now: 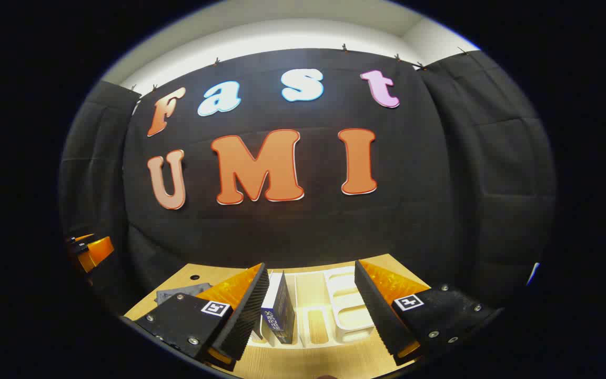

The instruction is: Open the schoolbag, grab two books from the bookshelf and put them into the schoolbag.

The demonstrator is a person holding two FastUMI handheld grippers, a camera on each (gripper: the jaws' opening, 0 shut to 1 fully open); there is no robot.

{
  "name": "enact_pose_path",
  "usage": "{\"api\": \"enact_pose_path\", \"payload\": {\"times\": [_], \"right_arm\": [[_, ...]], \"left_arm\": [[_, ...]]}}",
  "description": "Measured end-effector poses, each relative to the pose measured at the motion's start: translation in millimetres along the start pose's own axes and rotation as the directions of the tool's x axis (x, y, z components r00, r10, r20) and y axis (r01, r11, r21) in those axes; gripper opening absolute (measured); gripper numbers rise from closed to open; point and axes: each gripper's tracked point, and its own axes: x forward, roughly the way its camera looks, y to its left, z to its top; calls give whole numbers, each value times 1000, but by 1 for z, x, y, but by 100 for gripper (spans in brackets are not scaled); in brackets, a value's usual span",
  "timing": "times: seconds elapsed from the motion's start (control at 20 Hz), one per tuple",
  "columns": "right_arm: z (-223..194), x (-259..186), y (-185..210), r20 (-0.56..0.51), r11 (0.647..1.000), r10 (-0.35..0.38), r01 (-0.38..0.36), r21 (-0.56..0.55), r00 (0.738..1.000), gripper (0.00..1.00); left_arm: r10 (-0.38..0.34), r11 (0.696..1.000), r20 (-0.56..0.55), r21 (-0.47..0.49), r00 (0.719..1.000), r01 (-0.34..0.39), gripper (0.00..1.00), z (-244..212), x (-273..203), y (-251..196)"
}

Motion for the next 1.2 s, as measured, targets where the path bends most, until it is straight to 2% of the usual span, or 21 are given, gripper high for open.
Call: {"api": "enact_pose_path", "payload": {"times": [0.1,0.2,0.25,0.35,0.45,0.5,0.55,0.65,0.75,0.85,0.9,0.95,1.1,1.2], "right_arm": [[-5,-10,8,9,999,-33,33,30,999,97],[-11,-14,12,27,997,-71,71,-12,997,97],[-20,-15,15,-14,997,-71,70,-31,997,97],[-23,-19,27,-14,999,-24,24,-38,1000,97],[-14,-21,22,6,997,-22,22,-69,1000,97],[-11,-21,22,12,997,-16,17,-76,1000,100],[-9,-20,23,7,998,0,0,-70,1000,97],[2,-19,17,21,998,22,-20,-58,1000,97],[3,-11,5,14,997,9,-8,-72,1000,97],[-4,-8,8,-17,997,39,-40,-68,999,97],[-4,-8,7,-23,997,42,-43,-71,999,100],[-3,-8,6,-15,996,39,-40,-80,999,97],[-6,-7,3,0,995,3,-3,-96,1000,97],[-13,-7,16,-5,996,12,-13,-84,1000,97]], "left_arm": [[-42,999,9,20,999,42,98,3,13,11],[-63,998,35,8,997,62,98,5,22,20],[-62,998,15,-3,998,62,97,-4,24,23],[-61,998,4,-15,998,61,98,-16,22,27],[-44,999,0,7,999,44,98,-27,20,28],[-31,999,-8,7,999,31,98,-31,20,28],[-22,1000,-30,1,999,22,98,-37,18,24],[-14,999,-30,-37,999,12,98,-33,15,14],[-4,999,-18,-34,1000,3,98,-28,11,11],[13,1000,2,-14,1000,-13,98,-28,5,13],[14,1000,5,-8,1000,-14,98,-30,3,13],[12,1000,1,-2,1000,-12,98,-36,1,12],[-12,1000,-43,20,999,13,98,-53,3,12],[-18,999,-41,40,999,20,98,-52,8,22]]}}
